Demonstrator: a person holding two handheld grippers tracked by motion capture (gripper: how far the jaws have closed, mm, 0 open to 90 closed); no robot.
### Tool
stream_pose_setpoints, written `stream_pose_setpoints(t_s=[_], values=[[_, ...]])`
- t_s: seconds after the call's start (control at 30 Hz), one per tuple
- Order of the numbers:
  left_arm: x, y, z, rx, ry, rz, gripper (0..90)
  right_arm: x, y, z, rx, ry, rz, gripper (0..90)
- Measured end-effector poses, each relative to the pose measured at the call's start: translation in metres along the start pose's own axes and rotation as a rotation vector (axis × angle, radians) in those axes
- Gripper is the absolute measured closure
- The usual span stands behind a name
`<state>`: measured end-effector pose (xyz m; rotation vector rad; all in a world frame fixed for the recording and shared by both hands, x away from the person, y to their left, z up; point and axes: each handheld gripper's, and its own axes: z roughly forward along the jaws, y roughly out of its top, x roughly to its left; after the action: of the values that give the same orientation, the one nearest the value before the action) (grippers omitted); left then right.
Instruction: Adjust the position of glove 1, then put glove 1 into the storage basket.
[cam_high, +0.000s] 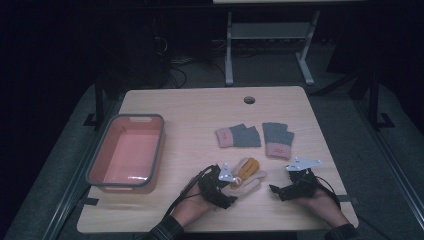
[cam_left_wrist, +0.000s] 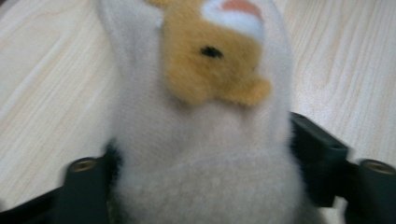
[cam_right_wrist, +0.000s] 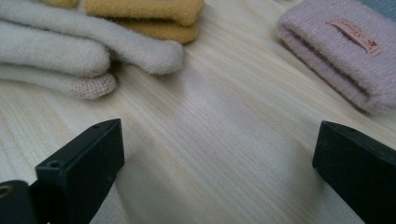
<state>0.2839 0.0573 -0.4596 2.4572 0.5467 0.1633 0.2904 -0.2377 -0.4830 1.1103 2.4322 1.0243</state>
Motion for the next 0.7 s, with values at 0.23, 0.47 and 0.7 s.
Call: stream_pose_setpoints(t_s=[0.23,0.47,0.7], values=[[0.003,0.0,-0.003,-0.014,-0.049,-0.008,60.0,0.0,0.0,0.0,0.0,0.0,0.001,1.8],[0.016,-0.003,-0.003,-0.042,-0.157,-0.099,68.4,0.0,0.0,0.0,0.001,0.0,0.002,1.8],[0.019,-0.002,-0.01,-0.079,-0.199,-0.121,70.2,0.0,0.0,0.0,0.0,0.0,0.001,1.8]])
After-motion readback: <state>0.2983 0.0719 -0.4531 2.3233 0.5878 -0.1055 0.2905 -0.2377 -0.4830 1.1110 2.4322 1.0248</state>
